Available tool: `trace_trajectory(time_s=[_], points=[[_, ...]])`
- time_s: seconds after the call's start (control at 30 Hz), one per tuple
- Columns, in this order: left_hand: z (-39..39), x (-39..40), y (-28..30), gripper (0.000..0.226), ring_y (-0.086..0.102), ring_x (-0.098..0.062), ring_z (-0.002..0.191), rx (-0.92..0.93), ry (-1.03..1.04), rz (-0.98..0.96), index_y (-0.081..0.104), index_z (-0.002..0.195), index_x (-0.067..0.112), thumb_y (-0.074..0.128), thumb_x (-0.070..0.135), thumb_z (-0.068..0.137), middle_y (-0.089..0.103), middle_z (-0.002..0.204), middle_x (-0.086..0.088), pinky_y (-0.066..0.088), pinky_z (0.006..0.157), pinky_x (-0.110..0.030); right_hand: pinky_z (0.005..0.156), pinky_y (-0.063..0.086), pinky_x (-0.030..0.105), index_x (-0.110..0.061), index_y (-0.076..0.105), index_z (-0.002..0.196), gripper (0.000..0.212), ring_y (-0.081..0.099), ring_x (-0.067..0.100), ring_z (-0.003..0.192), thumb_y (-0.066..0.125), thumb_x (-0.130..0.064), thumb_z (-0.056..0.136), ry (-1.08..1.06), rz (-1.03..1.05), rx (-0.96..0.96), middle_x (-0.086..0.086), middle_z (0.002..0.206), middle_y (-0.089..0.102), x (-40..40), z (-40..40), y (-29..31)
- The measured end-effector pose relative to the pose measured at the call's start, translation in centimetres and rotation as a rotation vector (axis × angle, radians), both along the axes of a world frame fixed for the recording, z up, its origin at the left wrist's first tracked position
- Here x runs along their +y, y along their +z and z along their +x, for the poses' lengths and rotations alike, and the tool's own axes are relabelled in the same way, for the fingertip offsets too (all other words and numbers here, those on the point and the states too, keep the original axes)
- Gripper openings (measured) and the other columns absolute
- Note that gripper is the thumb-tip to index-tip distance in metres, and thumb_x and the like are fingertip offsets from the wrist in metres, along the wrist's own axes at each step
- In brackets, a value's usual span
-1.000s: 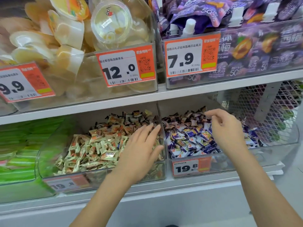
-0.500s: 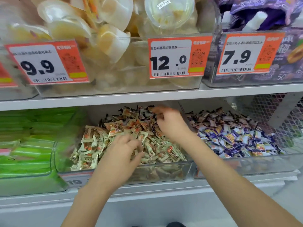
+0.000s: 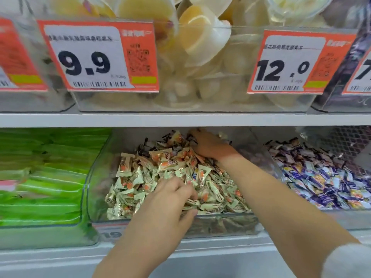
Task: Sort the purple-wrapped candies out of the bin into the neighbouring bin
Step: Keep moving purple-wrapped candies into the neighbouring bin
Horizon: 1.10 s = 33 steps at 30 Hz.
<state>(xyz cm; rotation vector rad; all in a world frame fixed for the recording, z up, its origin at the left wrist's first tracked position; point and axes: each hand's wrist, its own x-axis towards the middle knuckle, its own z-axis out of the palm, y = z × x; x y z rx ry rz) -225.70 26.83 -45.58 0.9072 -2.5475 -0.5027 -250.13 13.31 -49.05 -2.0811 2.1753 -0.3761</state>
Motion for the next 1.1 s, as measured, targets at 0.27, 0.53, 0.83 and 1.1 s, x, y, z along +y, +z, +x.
trace_trajectory(time_s=[0.27,0.53,0.83,1.1], points=[[-0.2,-0.1,-0.2,0.024,0.034,0.001,0.111,-0.011,0.008,0.009,0.048,0.119,0.038,0.047,0.040,0.095,0.038,0.114,0.022,0.034,0.096,-0.022,0.065,0.039,0.023,-0.019,0.055,0.104,0.027,0.055,0.012,0.084,0.060,-0.041,0.088,-0.109,0.053,-0.315,0.004,0.118,0.059,1.3,-0.9,0.6],[-0.6,0.2,0.0,0.025,0.035,-0.003,0.114,-0.056,0.036,-0.004,0.049,0.120,0.036,0.047,0.039,0.095,0.041,0.117,0.018,0.034,0.095,-0.023,0.056,0.037,0.020,-0.017,0.052,0.087,0.015,0.050,0.011,0.078,0.063,-0.027,0.087,-0.250,-0.035,-0.608,-0.003,0.090,0.053,4.4,-1.5,2.2],[-1.5,1.2,0.5,0.026,0.035,-0.009,0.115,-0.113,0.082,-0.018,0.049,0.122,0.034,0.046,0.038,0.096,0.043,0.122,0.015,0.032,0.097,-0.028,0.033,0.026,0.018,-0.009,0.044,0.083,0.015,0.038,0.010,0.044,0.045,-0.007,0.098,-0.336,-0.019,-1.665,0.006,0.066,0.046,9.5,-0.2,5.4],[-3.8,2.4,0.7,0.024,0.037,-0.012,0.117,-0.153,0.070,0.006,0.051,0.118,0.034,0.048,0.041,0.094,0.046,0.122,0.012,0.032,0.104,-0.038,0.033,0.022,0.015,-0.007,0.046,0.088,0.025,0.036,0.010,0.048,0.044,-0.029,0.101,-0.265,0.082,-1.617,0.006,0.067,0.049,16.4,-1.3,7.8]])
